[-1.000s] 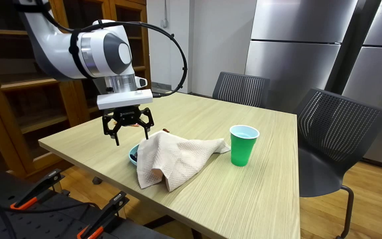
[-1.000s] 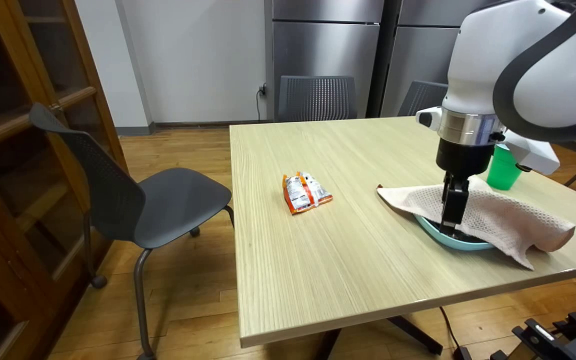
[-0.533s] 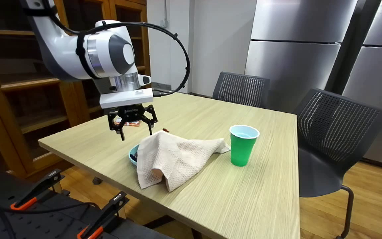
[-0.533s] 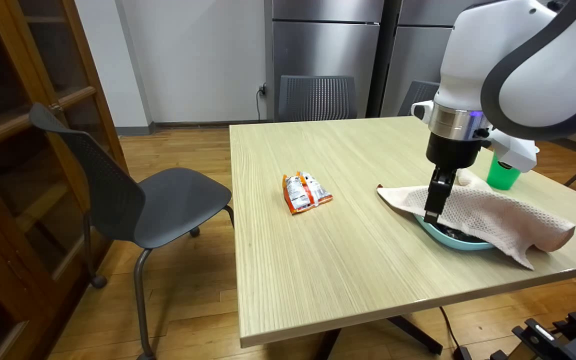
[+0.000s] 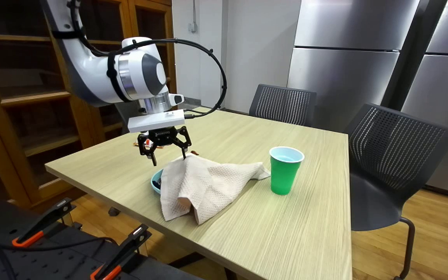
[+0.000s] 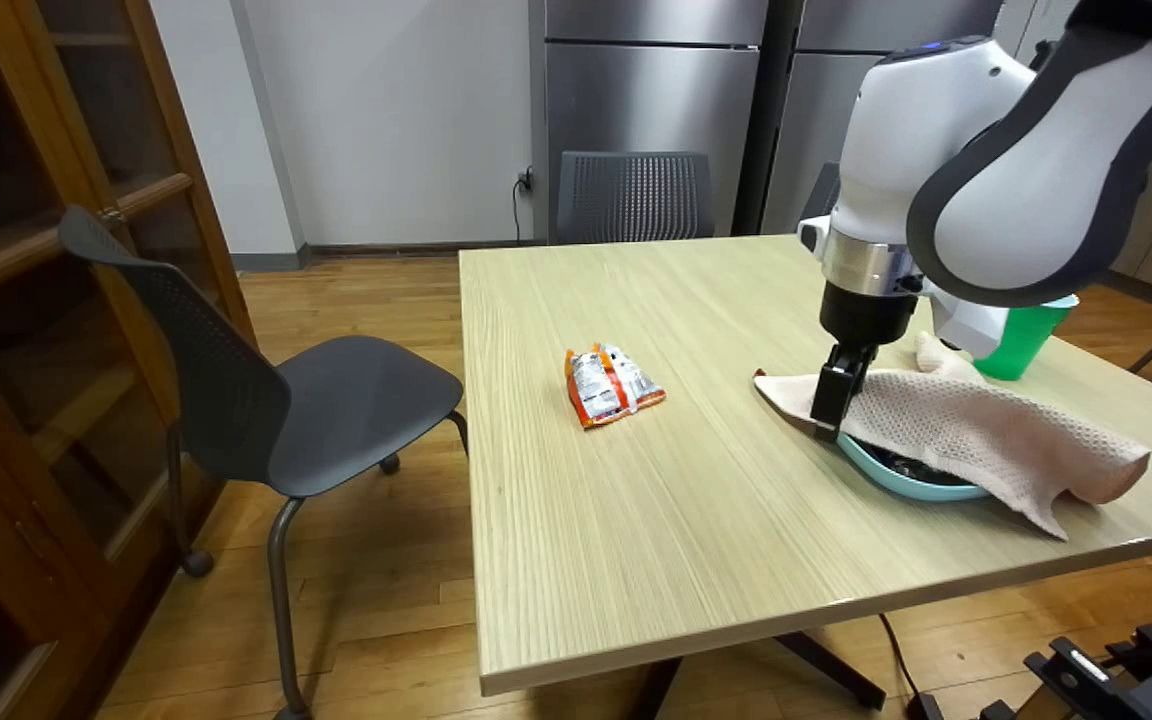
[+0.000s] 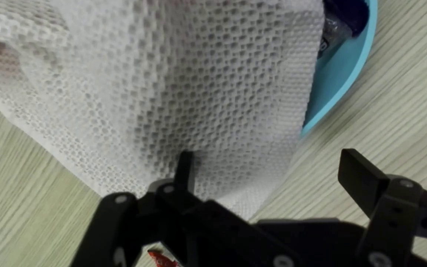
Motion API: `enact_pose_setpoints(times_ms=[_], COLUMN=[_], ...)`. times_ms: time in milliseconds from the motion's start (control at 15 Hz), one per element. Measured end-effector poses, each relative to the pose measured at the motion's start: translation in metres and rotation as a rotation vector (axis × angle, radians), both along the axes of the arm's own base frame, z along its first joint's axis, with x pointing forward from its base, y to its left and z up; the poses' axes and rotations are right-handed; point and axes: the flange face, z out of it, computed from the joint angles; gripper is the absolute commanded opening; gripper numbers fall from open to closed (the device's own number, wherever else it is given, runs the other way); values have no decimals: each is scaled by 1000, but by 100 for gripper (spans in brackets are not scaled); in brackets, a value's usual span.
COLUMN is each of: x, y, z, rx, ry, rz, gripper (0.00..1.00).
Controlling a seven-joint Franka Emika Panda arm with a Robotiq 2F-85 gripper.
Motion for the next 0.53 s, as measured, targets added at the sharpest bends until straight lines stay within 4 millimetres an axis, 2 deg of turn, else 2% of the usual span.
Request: enact_pose_setpoints(times_ms=[267, 533], x=[9, 10], y=[1, 5], z=[-8, -8], rx=[-27, -47], ry=[-18, -32], rz=[-12, -11], gripper=[100, 100])
